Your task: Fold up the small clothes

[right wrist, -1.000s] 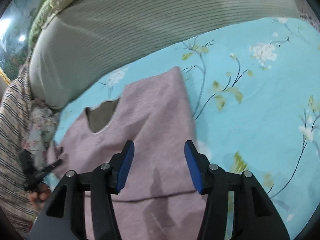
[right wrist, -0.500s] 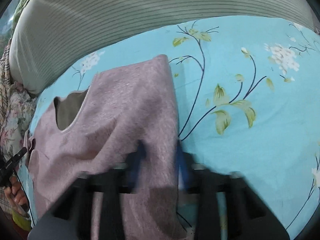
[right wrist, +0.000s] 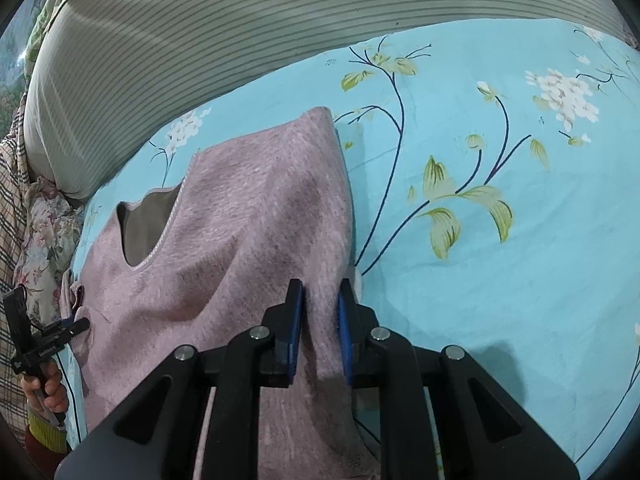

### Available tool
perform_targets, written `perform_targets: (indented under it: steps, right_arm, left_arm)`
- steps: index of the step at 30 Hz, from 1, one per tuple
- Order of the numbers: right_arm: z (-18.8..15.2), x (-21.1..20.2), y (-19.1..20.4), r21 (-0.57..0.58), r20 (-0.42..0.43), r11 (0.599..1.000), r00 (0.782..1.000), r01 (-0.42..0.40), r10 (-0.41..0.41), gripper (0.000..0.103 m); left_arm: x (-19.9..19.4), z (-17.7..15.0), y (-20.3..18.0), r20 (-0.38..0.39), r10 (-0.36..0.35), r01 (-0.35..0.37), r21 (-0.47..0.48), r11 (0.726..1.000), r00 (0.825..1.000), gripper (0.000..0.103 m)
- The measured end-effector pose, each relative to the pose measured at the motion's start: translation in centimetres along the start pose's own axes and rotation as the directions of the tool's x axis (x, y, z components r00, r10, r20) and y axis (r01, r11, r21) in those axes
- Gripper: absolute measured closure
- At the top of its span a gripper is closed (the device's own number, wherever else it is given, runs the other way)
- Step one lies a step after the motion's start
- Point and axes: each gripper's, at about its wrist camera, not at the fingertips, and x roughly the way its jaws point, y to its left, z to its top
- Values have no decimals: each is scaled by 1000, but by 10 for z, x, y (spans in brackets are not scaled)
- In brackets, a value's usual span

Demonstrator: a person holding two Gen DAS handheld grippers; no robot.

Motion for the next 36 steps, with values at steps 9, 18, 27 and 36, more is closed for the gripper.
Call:
perform_targets:
  steps: [9,18,27,36]
  right_arm:
    - [9,-47,-14,55,184,998,982,41,-51,101]
    - [1,-42,4,2,142,994,984,112,-111,98]
    - [-12,6,18,-15,-38,998,997,68,-69,98]
    - [-48,-66,61,-62,84,990,988,-123,128,47]
  left_arm:
    - [-51,0,15,259,107,-65,-163,984,960,101]
    - [-7,-24,10,163,212,-177,-205,963,964,101]
    - [-18,-24,27,128,210,-173,-253,952,969,96]
    - [-92,-60,96,191,245,-146,-422,895,951,39]
